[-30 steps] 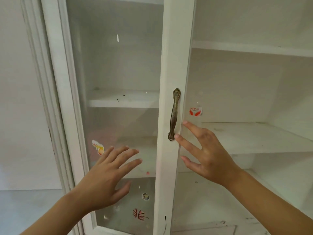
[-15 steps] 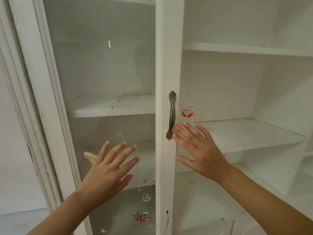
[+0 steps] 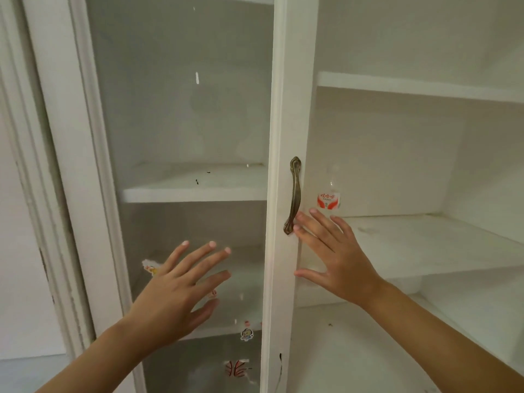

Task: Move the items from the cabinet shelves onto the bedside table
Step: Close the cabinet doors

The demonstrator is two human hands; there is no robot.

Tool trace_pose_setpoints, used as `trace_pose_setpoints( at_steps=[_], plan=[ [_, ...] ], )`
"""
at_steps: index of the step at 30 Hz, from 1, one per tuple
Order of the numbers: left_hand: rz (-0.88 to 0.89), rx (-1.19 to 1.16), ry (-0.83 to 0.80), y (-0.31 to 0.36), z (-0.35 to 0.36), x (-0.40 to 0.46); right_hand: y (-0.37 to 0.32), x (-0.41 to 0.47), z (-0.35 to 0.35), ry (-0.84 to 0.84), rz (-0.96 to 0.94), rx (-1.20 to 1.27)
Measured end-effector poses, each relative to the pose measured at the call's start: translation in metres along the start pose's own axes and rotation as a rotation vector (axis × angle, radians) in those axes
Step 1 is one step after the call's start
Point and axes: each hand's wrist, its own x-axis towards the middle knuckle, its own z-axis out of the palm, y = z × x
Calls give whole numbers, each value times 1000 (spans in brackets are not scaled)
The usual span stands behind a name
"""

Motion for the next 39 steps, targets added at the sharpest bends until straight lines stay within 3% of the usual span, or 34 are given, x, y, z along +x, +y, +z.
trace_pose_setpoints(
  at_steps=[11,21,31,39],
  plan=[
    [15,45,216,-6,27,4,29,3,30,93,-112,150],
    [-11,-8,198,-8,28,3,33,3,38,108,-107,181],
    [-76,-162,28,15,-5,0,-13,-16,-1,-105,95,67],
    [-111,-309,-144,54,1,-43,-56,-104,-31,-371,229,86]
  ],
)
